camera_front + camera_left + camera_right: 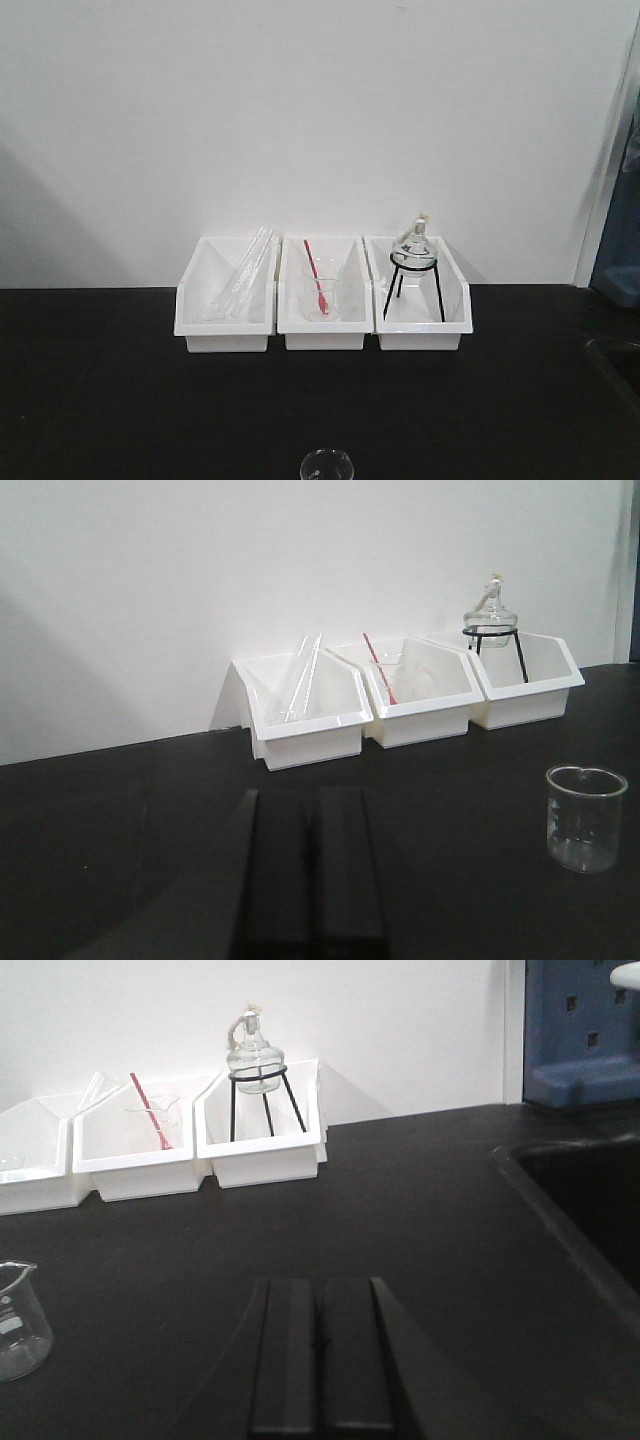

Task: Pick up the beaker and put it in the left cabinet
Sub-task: 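Move the right gripper toward the clear glass beaker on the bench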

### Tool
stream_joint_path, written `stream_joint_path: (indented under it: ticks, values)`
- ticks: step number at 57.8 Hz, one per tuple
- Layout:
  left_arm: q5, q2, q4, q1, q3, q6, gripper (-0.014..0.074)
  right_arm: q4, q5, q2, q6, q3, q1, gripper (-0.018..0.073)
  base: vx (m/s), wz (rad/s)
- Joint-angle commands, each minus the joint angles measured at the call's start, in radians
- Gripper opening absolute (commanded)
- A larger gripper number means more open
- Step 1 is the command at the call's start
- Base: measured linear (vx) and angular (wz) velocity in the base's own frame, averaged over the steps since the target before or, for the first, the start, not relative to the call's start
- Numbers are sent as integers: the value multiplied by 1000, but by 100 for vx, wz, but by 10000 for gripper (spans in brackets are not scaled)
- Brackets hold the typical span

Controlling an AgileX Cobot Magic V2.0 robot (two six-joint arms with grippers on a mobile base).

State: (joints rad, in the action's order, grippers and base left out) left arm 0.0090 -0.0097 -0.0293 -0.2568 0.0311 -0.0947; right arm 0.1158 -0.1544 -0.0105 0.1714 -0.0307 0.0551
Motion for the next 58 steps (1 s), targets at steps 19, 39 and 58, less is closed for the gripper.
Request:
stream_joint_path:
  ticks: [19,39,58]
  values:
    - [-84,-19,-7,-3,16,4,1,74,261,160,-33,239,-4,-6,0,0]
    - [-84,-19,-7,-3,16,4,1,72,536,729,-53,506,-4,-6,0,0]
    - [-84,-19,-7,-3,16,4,1,69,699,953,-46,509,-4,0,0,0]
